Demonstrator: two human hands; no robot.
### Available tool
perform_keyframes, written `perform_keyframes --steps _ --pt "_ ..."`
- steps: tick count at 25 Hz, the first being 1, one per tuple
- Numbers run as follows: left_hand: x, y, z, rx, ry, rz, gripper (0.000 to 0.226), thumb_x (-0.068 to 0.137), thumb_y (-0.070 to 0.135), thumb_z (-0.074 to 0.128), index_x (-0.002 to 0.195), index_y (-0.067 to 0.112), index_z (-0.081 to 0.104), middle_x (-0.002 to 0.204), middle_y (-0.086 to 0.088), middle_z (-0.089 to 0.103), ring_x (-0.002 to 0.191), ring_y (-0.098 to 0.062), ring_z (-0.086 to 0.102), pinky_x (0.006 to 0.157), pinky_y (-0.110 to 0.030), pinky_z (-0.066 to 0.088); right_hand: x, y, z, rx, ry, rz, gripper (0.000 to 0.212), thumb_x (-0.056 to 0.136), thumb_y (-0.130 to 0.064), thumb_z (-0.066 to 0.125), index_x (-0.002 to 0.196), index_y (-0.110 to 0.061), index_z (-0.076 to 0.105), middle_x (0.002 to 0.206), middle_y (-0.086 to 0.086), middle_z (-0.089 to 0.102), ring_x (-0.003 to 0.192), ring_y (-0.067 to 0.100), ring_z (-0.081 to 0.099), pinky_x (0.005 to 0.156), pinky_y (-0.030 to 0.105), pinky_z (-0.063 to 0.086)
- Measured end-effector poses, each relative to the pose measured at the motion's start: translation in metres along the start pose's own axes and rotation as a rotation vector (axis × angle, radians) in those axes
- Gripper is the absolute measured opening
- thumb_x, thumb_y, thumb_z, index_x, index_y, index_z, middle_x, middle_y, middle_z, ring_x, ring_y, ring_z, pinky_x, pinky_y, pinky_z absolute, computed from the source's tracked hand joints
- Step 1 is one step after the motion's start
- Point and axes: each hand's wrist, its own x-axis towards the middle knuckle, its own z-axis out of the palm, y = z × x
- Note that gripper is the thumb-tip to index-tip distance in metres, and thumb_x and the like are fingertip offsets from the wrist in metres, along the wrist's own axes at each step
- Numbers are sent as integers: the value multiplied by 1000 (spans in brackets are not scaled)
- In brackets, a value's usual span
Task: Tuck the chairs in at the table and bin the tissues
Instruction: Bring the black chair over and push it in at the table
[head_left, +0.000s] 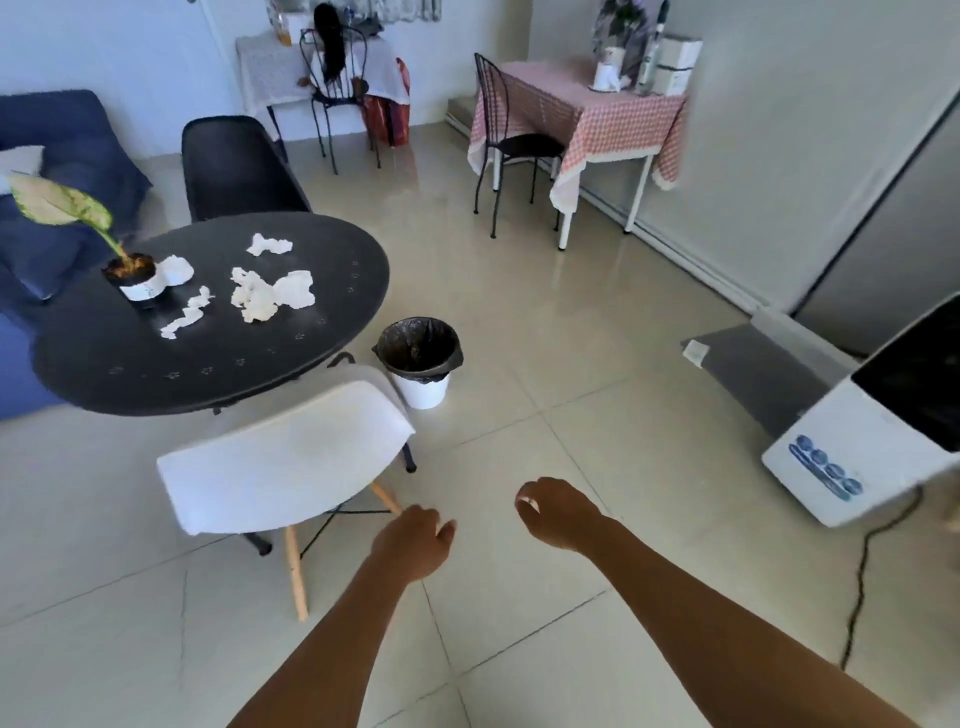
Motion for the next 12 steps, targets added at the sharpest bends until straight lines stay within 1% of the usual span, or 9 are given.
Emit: perform_keyframes --steps 4,6,8,9,10,11,12 --pt "17 74 33 -11 -137 122 47 98 40 35 107 1 61 120 -20 62 113 -32 57 94 -36 46 -47 98 -3 110 -5 239 34 97 -26 39 121 -14 59 128 7 60 122 23 51 99 32 43" --pt "26 109 52 -3 -233 157 43 97 40 36 91 4 59 114 -19 64 109 -31 59 90 -33 46 -69 148 0 177 -4 361 34 97 -25 39 120 -12 61 128 7 61 122 23 52 101 31 43" --pt "38 137 69 -3 -300 161 42 96 42 37 70 11 46 96 -17 63 104 -30 60 80 -29 44 -85 194 2 220 -17 455 34 97 -25 39 121 -11 61 130 7 60 124 23 51 103 29 41" --pt "43 148 74 -5 -318 155 45 96 43 37 62 13 39 85 -13 58 102 -29 61 75 -28 40 -91 214 2 249 -21 497 35 97 -25 40 121 -11 61 131 7 60 125 22 50 104 28 40" --pt "51 162 80 -7 -338 141 46 96 43 37 59 16 35 78 -8 52 99 -29 60 73 -27 36 -96 236 0 283 -21 539 35 97 -25 40 121 -11 61 132 6 59 126 22 50 104 27 39" --pt "59 174 85 -8 -356 120 47 96 44 37 58 17 34 76 -6 50 96 -28 59 72 -27 35 -100 257 -1 312 -24 577 35 97 -26 41 121 -11 60 133 6 58 127 22 49 105 27 38" --pt "67 187 87 -6 -373 101 45 96 44 36 60 17 38 79 -7 53 97 -27 58 74 -27 36 -103 277 -4 332 -32 607 35 97 -27 41 123 -11 60 134 6 57 128 23 48 106 27 37"
